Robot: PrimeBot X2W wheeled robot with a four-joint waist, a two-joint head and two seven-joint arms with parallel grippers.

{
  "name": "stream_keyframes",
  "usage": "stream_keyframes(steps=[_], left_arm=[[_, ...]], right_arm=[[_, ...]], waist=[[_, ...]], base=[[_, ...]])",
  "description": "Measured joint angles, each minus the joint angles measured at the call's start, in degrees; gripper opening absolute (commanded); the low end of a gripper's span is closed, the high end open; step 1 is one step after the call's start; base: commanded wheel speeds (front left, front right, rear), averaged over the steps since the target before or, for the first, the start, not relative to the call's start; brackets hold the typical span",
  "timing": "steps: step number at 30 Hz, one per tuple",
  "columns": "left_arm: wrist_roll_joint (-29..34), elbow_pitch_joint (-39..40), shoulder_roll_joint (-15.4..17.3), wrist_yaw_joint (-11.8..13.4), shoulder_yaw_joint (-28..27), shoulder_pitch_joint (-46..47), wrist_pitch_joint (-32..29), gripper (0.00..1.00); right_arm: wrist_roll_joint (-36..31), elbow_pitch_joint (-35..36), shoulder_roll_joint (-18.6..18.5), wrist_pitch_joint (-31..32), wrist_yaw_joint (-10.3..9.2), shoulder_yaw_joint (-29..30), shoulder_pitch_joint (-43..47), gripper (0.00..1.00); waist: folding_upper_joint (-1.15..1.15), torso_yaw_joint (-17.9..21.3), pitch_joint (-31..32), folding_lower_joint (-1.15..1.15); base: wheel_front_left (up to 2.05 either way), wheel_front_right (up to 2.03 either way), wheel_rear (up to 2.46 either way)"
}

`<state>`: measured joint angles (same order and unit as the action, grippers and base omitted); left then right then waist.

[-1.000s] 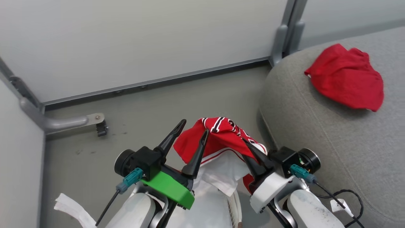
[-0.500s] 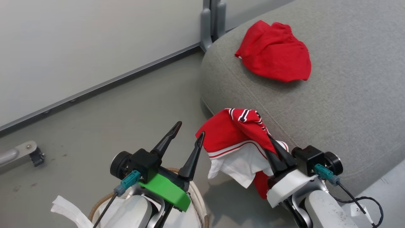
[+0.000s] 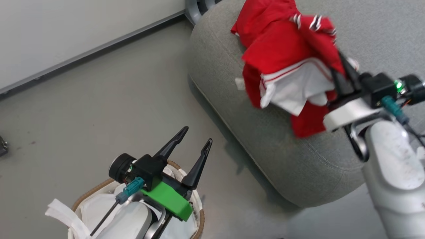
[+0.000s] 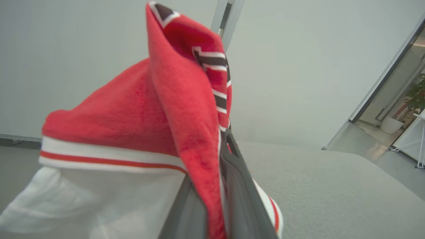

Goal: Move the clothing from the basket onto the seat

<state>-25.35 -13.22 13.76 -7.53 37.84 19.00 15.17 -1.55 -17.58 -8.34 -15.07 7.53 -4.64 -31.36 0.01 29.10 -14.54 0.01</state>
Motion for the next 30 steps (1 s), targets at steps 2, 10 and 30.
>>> stream_keyframes(steps=[2,10,30], left_arm=[[0.0,0.5,0.9,0.0,0.5,0.9,0.0,1.0],[-0.9,2.3,4.1,0.0,2.6,5.6,0.0,1.0],[-2.8,3.5,7.6,0.0,5.7,13.5,0.0,1.0]], right_arm=[[-1.0,-0.2,-1.9,0.0,0.0,1.6,-4.0,0.0],[-5.9,-5.7,-7.5,0.0,0.0,9.7,-20.0,0.0],[-25.5,-20.6,-6.4,3.2,0.0,33.5,-26.8,0.0]], waist=[[0.0,-0.4,-1.4,0.0],[0.0,-2.9,-8.2,0.0],[0.0,-13.1,-22.8,0.0]], base=[[0.0,0.0,0.0],[0.0,0.0,0.0],[0.0,0.0,0.0]])
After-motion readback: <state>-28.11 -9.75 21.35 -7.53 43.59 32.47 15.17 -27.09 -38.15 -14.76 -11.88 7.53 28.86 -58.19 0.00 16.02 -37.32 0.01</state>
